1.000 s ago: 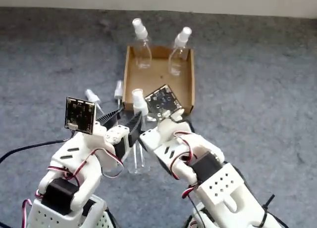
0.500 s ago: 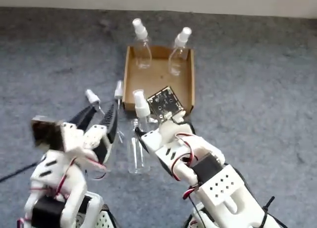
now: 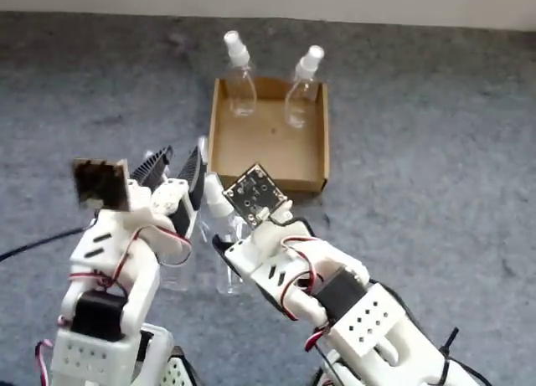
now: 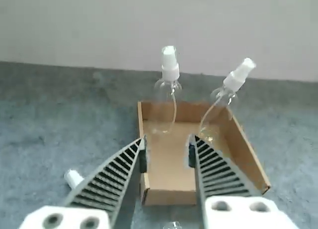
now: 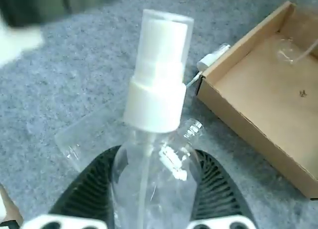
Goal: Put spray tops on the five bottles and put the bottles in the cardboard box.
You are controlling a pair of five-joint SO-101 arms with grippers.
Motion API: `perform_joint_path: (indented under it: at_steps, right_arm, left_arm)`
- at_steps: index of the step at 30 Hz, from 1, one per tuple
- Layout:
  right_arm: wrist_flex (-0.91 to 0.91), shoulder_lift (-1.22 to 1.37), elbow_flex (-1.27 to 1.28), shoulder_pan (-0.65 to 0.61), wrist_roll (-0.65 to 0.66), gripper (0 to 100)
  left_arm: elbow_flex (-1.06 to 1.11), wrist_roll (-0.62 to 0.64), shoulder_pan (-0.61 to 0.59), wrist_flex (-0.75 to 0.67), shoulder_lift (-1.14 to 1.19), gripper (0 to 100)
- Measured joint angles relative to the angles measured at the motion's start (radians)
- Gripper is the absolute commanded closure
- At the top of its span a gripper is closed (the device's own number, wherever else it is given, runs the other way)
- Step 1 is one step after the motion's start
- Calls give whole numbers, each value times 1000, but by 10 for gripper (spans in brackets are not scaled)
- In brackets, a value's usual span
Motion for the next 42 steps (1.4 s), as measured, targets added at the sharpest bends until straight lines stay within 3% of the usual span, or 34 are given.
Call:
perform_joint_path:
  at_steps: [9, 19, 25, 31, 39, 42]
  right_arm:
    - [2, 0, 0, 3, 2, 995]
    - [0, -2, 0, 63, 2, 995]
    - [-34, 0, -17, 155, -3, 995]
    - [-54, 57, -226, 250, -63, 995]
    - [-54, 422, -531, 264, -144, 995]
    - [-34, 517, -614, 264, -190, 995]
  left_arm:
    - [34, -118, 87, 75, -94, 880]
    - [86, -129, 110, 178, -381, 877]
    - [86, -129, 110, 218, -394, 877]
    - [138, -215, 110, 227, -397, 877]
    - [215, -288, 133, 158, -397, 872]
    - [216, -322, 196, 157, -397, 804]
